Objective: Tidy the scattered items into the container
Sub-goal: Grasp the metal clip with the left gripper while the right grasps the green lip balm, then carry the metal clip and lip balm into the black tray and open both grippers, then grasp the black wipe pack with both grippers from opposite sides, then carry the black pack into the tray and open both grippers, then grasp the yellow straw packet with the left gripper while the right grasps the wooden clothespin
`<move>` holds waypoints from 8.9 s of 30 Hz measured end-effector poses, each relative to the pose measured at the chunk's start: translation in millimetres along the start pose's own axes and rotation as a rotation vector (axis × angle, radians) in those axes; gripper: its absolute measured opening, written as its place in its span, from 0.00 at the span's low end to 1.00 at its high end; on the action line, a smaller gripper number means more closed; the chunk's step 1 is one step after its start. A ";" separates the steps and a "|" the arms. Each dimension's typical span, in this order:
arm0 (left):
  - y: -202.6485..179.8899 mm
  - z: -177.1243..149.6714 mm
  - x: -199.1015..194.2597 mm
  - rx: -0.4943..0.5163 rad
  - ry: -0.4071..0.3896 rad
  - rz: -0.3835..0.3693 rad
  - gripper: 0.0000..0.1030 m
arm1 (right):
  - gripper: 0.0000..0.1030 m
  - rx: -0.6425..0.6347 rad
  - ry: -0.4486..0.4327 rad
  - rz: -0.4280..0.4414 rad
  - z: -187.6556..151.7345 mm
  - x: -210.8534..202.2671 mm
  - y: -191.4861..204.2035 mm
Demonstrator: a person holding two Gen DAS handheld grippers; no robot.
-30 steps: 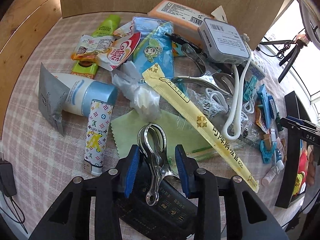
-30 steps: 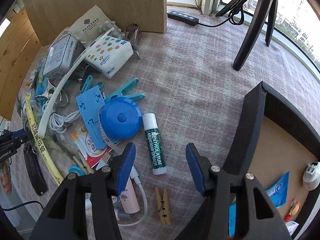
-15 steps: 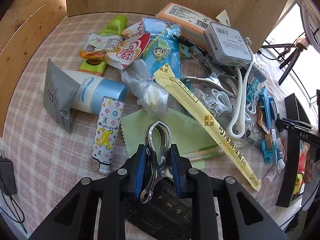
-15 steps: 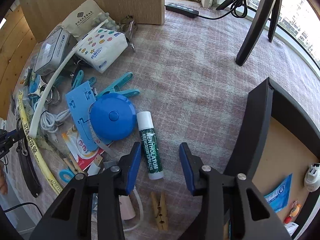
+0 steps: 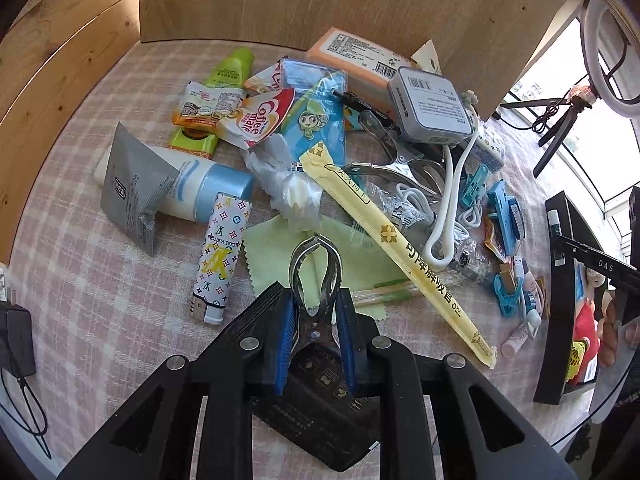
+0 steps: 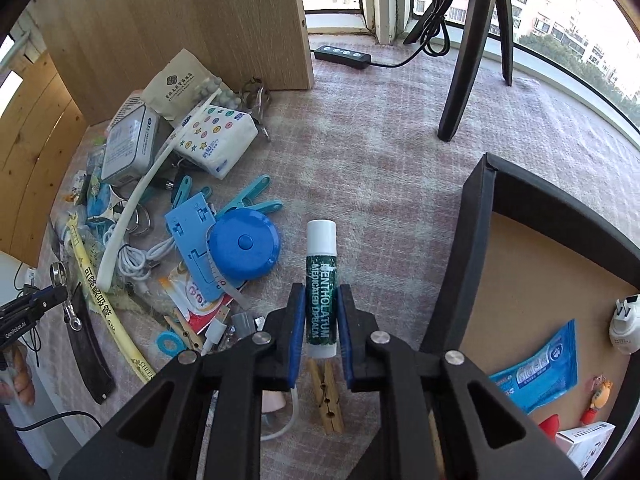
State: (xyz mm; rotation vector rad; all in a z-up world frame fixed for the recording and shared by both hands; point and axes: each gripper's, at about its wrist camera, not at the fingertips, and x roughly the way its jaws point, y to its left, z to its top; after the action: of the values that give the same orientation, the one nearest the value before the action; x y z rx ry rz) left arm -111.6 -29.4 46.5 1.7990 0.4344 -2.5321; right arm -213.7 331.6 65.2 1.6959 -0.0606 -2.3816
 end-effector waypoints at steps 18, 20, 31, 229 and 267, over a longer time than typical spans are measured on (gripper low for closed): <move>-115.2 -12.3 -65.2 0.228 -0.096 -0.185 0.18 | 0.15 0.200 -0.230 -0.006 -61.2 -115.7 -81.1; -143.1 -16.3 -65.8 0.279 -0.087 -0.226 0.18 | 0.15 0.232 -0.241 -0.035 -72.7 -126.0 -98.7; -291.1 -35.8 -49.7 0.514 -0.019 -0.373 0.18 | 0.15 0.416 -0.252 -0.153 -128.0 -159.4 -185.7; -77.9 -5.6 22.7 -0.172 0.111 -0.191 0.52 | 0.47 -0.056 0.040 0.081 -21.9 -3.7 6.2; -65.8 -11.0 41.7 -0.230 0.137 -0.191 0.12 | 0.13 -0.112 0.261 0.049 -40.8 30.4 -3.6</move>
State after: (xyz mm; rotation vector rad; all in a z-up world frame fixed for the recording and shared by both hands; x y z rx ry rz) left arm -126.4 42.8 19.0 1.9305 0.9018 -2.3575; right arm -185.4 332.8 22.7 1.9097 0.0708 -2.0680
